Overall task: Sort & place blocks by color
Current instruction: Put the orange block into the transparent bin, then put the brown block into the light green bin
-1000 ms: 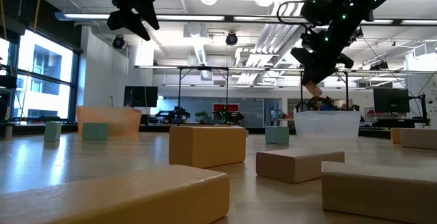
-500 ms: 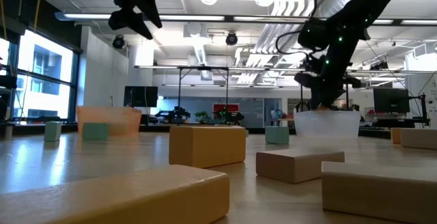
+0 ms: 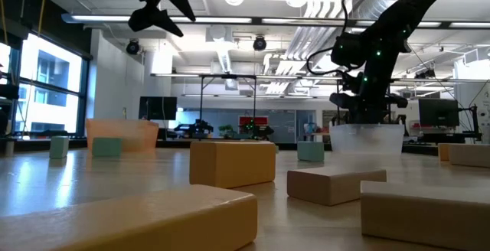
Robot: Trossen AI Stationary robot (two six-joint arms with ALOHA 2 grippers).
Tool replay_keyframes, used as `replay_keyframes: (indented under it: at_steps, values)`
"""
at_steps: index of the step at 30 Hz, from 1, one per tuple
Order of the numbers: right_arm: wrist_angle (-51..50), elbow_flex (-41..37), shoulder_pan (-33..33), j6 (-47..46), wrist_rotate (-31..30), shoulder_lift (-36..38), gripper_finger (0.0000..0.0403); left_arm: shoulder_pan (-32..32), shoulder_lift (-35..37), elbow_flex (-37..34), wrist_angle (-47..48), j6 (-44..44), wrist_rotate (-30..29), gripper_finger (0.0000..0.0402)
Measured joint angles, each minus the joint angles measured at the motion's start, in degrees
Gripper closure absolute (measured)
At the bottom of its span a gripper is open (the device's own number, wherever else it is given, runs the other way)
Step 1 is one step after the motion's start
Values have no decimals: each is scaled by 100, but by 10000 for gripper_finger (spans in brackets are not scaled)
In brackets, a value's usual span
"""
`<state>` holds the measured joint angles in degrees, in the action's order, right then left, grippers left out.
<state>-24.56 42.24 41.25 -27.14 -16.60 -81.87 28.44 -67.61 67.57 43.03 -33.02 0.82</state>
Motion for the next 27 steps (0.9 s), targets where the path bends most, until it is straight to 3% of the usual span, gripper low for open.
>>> replay_keyframes:
  at_steps: [4, 7, 15, 27]
  values:
    - [-2, 0, 0, 4, 11, 17, 222, -177, 0, 0, -15, -119, -5, 186]
    - [-2, 0, 0, 6, 17, 157, 205, -328, 0, 0, -15, -158, -126, 186]
    - [-7, 0, -41, -113, 80, 1042, 210, -670, 0, 0, -49, -377, -595, 186]
    - [0, 2, -883, -98, 14, 2583, 211, -860, 0, 47, -1029, -436, -127, 186]
